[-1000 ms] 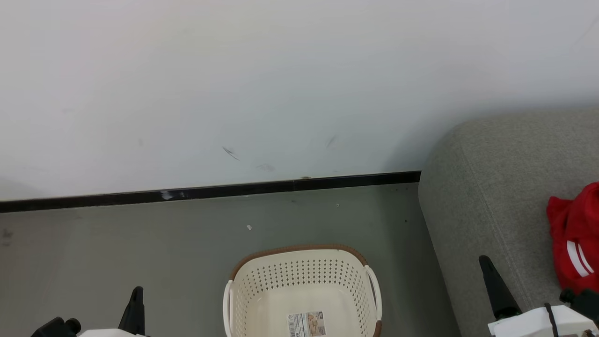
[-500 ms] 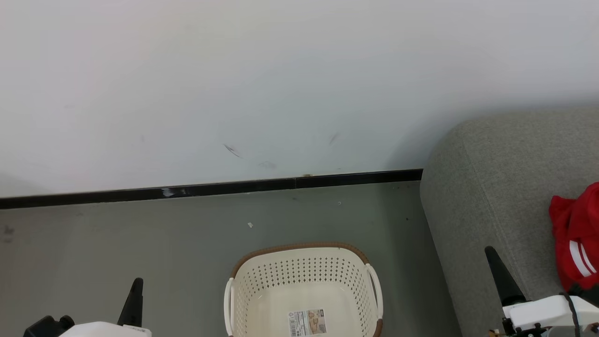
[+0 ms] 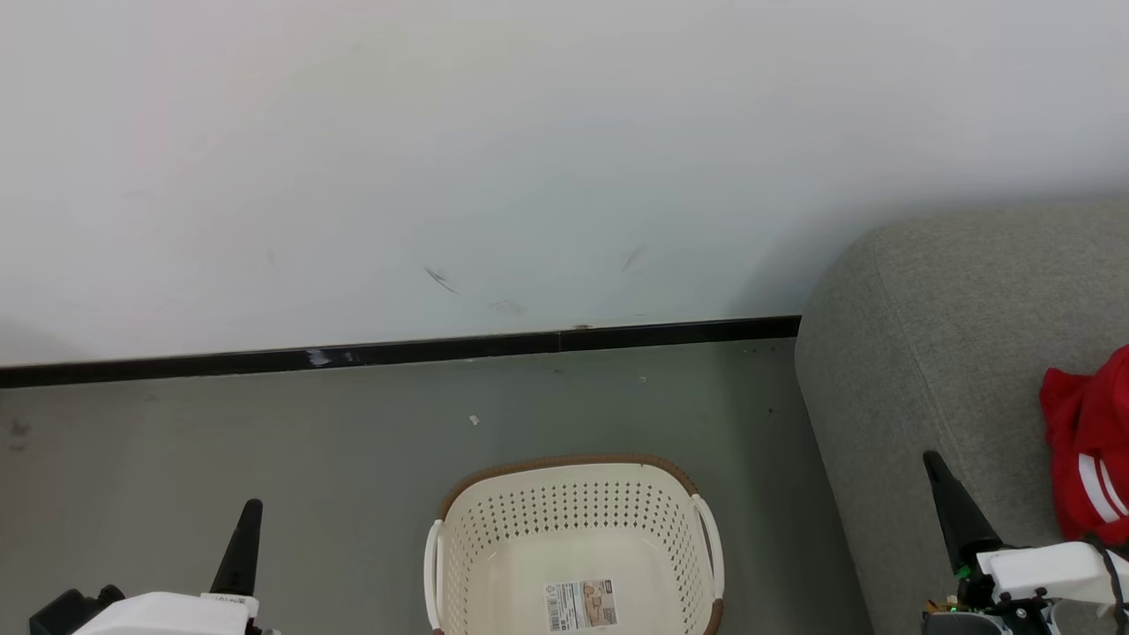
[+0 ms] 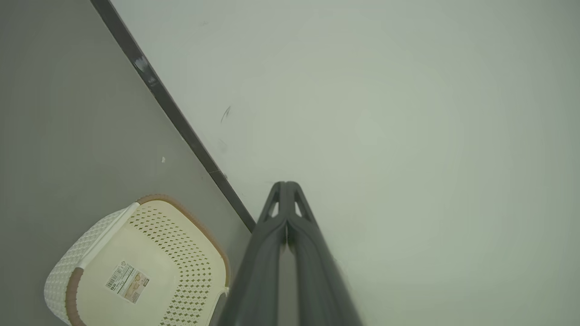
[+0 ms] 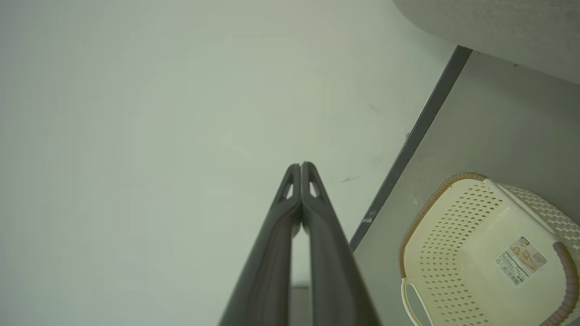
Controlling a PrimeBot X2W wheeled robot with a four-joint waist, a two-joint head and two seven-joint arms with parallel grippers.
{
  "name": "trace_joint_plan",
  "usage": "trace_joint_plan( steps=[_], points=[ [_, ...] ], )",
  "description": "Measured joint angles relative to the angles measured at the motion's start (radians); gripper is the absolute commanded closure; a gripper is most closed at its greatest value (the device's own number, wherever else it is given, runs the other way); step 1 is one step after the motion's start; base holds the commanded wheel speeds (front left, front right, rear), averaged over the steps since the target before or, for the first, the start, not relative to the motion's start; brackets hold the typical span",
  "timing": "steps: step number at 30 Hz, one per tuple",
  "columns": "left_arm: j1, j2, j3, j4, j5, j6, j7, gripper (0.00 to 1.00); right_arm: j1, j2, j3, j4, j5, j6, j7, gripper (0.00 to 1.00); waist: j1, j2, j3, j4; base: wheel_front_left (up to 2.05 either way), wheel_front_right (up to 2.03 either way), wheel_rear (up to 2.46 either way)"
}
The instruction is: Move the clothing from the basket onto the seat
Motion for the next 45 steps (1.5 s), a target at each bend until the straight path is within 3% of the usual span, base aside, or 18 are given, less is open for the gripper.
trace_joint_plan(
  steps=[17, 45],
  points=[
    [-0.025, -0.022, 0.052, 0.015, -0.197, -0.064, 0.057, 1.00, -0.042, -0.021, -0.001, 0.033, 0.285, 0.000, 0.043, 1.00, -0.0002, 0.0000, 0.006, 0.006, 0.00, 0.00, 0.00],
    [-0.040, -0.023, 0.055, 0.026, -0.201, -0.070, 0.060, 1.00, -0.053, -0.024, -0.001, 0.048, 0.296, 0.000, 0.043, 1.00, -0.0003, 0.0000, 0.006, 0.006, 0.00, 0.00, 0.00]
  ],
)
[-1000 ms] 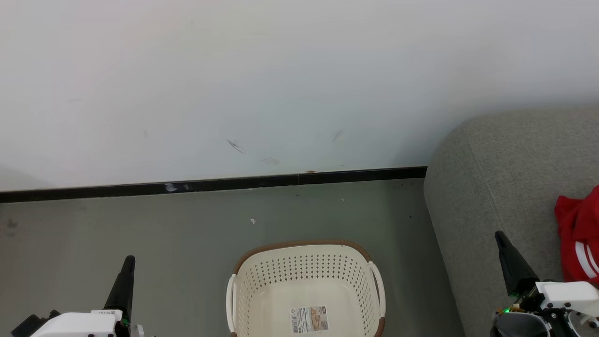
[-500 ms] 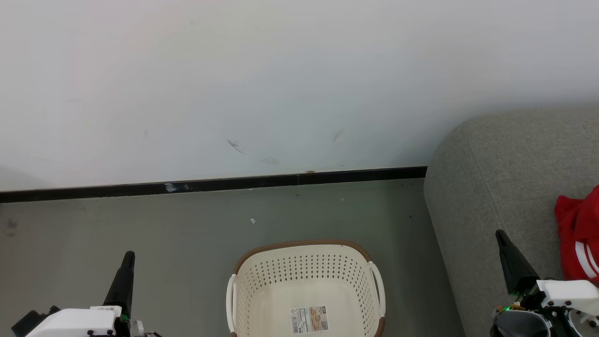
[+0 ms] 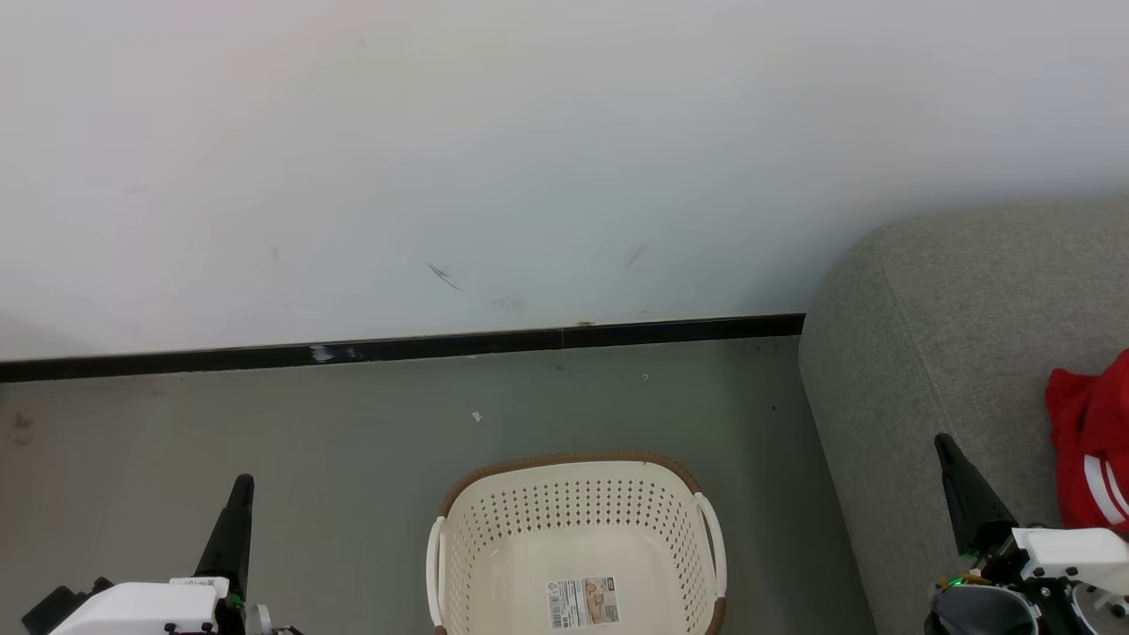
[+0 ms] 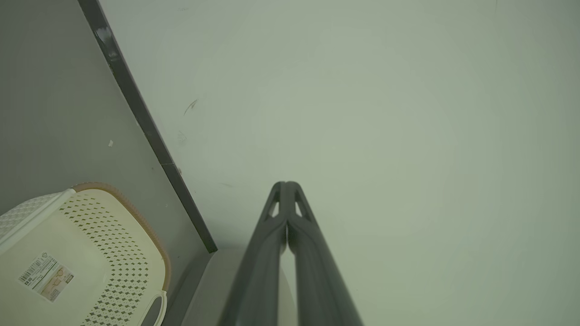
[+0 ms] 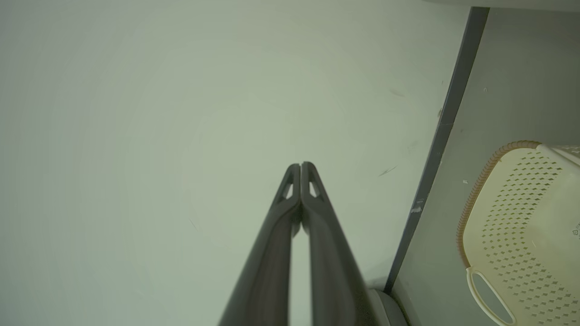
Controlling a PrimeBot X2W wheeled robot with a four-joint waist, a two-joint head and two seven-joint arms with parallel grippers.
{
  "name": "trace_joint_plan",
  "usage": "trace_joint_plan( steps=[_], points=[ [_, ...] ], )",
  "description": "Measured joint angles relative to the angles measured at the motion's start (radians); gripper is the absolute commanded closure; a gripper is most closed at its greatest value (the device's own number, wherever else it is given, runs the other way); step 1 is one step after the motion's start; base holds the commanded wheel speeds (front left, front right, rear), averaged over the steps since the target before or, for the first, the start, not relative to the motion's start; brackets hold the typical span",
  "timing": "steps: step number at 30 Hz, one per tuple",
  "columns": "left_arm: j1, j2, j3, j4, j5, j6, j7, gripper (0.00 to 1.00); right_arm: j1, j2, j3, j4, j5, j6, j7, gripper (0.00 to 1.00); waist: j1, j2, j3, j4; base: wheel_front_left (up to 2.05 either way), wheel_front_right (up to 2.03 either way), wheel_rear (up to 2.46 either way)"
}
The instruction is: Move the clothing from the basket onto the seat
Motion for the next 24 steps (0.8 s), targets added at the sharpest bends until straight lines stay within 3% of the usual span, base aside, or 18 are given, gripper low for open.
trace_joint_plan(
  steps=[24],
  points=[
    [-0.001, 0.000, 0.002, 0.005, 0.000, -0.005, 0.000, 1.00, -0.001, -0.001, 0.000, 0.002, 0.000, 0.000, 0.000, 1.00, -0.0001, 0.0000, 0.000, 0.000, 0.00, 0.00, 0.00]
  ],
)
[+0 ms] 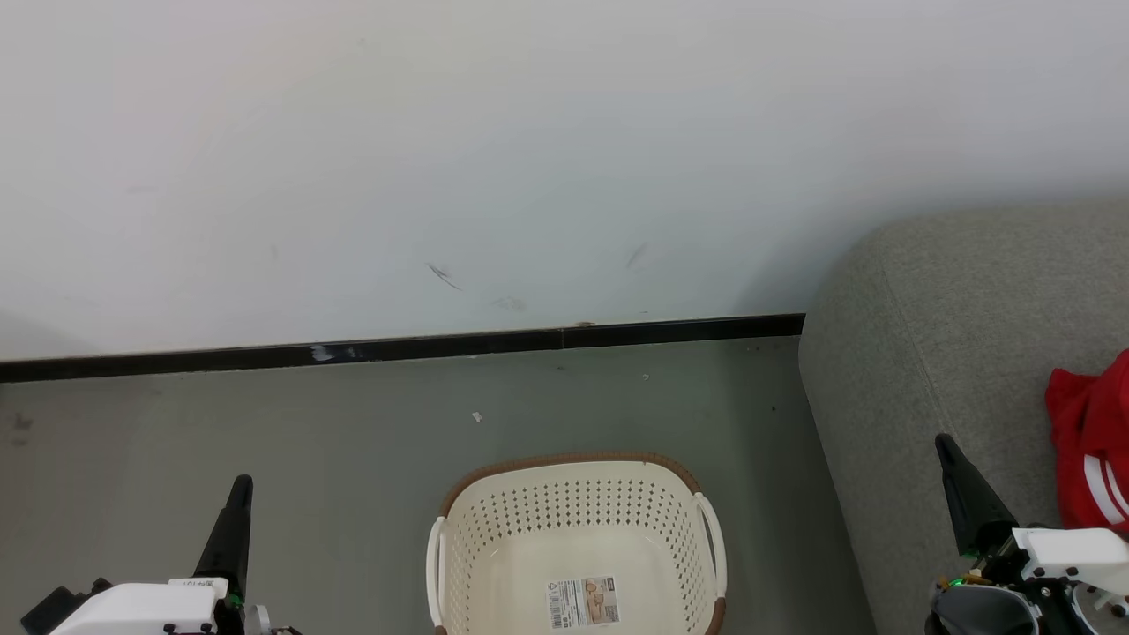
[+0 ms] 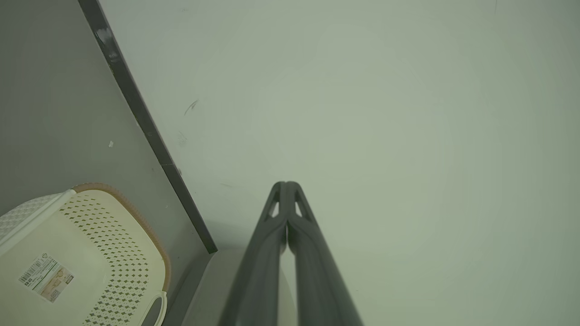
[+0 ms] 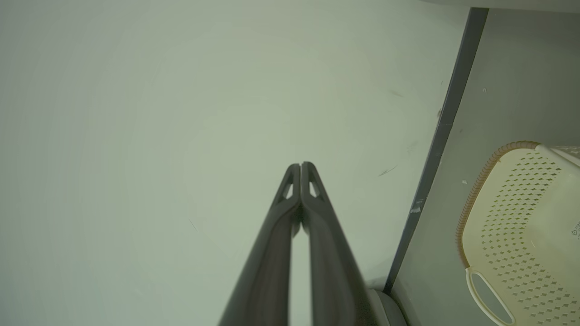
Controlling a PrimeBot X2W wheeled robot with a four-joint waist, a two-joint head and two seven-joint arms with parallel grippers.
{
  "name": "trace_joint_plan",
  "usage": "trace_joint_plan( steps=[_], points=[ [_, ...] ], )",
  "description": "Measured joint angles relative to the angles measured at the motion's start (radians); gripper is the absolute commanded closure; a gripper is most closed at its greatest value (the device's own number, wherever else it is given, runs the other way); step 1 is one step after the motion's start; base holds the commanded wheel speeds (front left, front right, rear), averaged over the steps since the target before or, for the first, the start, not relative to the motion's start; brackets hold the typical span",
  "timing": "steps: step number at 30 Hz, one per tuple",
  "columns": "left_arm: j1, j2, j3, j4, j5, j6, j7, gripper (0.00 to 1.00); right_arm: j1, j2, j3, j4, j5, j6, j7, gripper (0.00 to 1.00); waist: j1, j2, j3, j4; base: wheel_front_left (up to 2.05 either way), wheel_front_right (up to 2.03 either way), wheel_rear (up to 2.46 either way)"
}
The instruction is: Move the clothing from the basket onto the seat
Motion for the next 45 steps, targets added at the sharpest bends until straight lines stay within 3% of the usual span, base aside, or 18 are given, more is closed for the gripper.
trace_joint_plan(
  steps=[45],
  points=[
    [-0.001, 0.000, 0.001, 0.009, 0.000, -0.004, 0.000, 1.00, 0.000, -0.001, 0.001, 0.001, 0.000, 0.000, 0.000, 1.00, -0.0001, 0.0000, 0.000, 0.000, 0.00, 0.00, 0.00]
  ],
)
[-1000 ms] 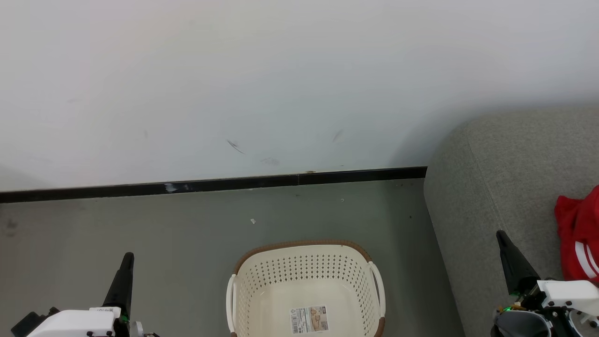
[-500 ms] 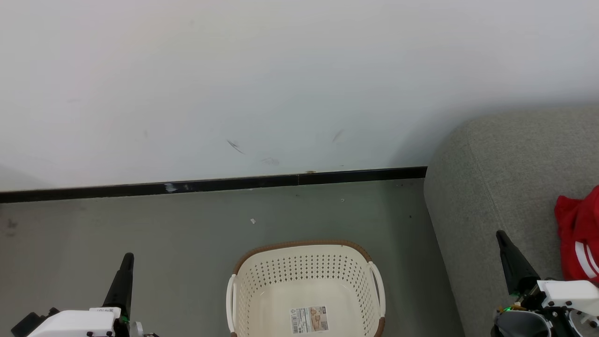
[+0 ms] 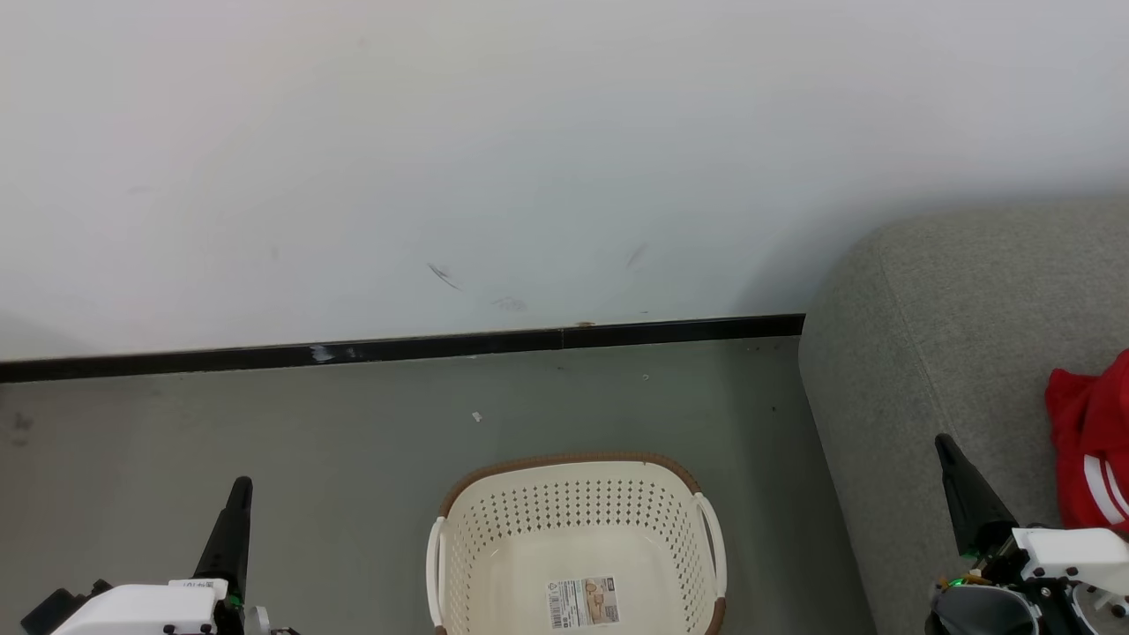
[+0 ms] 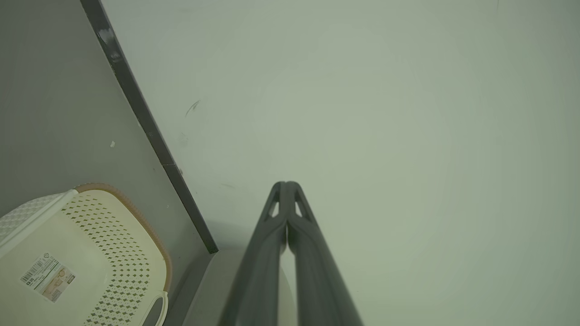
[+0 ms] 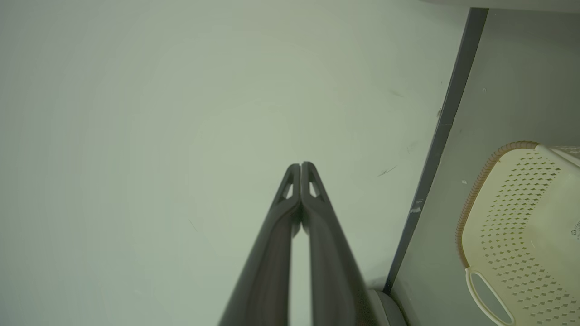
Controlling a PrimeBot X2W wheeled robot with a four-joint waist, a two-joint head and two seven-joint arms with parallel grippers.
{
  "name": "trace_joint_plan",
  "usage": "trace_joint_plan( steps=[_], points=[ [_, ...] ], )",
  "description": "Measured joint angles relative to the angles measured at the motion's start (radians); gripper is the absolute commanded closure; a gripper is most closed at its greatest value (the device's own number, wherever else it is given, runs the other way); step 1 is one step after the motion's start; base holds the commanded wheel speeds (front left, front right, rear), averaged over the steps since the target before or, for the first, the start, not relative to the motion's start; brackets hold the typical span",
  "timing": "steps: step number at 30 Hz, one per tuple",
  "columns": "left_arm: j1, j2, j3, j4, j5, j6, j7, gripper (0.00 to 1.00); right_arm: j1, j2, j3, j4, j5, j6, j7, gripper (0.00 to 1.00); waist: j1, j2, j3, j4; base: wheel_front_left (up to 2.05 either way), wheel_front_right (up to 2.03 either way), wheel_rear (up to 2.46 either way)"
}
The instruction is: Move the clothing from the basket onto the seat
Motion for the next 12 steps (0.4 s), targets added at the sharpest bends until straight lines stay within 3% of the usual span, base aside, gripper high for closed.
trace_joint_plan(
  steps=[12],
  points=[
    [-0.001, 0.000, 0.000, 0.001, 0.000, 0.000, 0.000, 1.00, 0.000, 0.000, 0.000, 0.000, 0.000, 0.000, 0.000, 1.00, 0.0000, 0.0000, 0.000, 0.000, 0.00, 0.00, 0.00]
  ],
)
